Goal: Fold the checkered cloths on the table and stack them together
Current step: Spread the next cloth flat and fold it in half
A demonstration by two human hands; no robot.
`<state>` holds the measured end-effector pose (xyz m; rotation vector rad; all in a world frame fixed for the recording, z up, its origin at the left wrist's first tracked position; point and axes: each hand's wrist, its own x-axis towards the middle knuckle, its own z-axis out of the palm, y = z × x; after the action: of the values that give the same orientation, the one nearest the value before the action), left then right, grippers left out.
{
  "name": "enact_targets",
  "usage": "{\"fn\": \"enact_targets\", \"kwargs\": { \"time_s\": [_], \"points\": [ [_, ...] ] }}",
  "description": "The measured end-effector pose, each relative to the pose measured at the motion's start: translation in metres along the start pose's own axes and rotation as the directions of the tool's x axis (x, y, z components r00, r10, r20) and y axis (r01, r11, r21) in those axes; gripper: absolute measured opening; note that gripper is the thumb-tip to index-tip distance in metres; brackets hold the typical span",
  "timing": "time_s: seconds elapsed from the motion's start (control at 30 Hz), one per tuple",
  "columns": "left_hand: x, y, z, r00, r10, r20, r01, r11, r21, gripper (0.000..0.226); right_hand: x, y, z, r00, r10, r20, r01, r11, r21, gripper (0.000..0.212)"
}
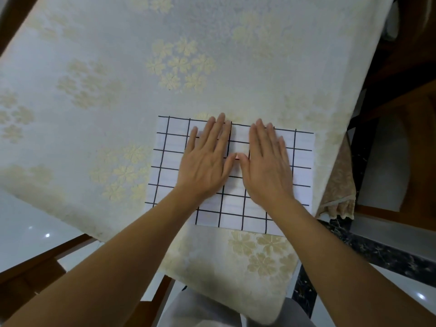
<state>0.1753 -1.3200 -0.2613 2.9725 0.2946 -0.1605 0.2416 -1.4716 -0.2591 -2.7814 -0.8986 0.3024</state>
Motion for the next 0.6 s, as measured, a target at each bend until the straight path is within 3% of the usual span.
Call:
{"fn": "enact_targets", "kwargs": {
  "time_s": [0.17,0.33,0.5,0.6],
  "points": [
    [-0.002,-0.036,0.006,0.998,-0.044,0.034,0.043,0.999,0.007,0.070,0.008,0.032,0.004,0.999,-0.025,0.046,0.031,0.989,-0.141,0.075],
    [-0.028,-0.059,-0.007,0.978,-0.206,0.026,0.206,0.979,0.010,0.075,-0.008,0.056,-0.014,0.995,0.092,0.034,-0.088,0.990,-0.113,0.081],
    [-0.084,-0.016,0.004,0.995,-0.091,0.032,0.091,0.996,-0.010,0.075,-0.062,0.006,-0.001,0.997,-0.073,0.020,0.074,0.996,-0.041,0.080],
    [-0.099,-0.020,0.013,0.991,-0.127,0.051,0.127,0.992,-0.001,0.075,-0.087,0.016,0.013,0.994,-0.092,0.067,0.098,0.991,-0.095,0.080]
  ]
}}
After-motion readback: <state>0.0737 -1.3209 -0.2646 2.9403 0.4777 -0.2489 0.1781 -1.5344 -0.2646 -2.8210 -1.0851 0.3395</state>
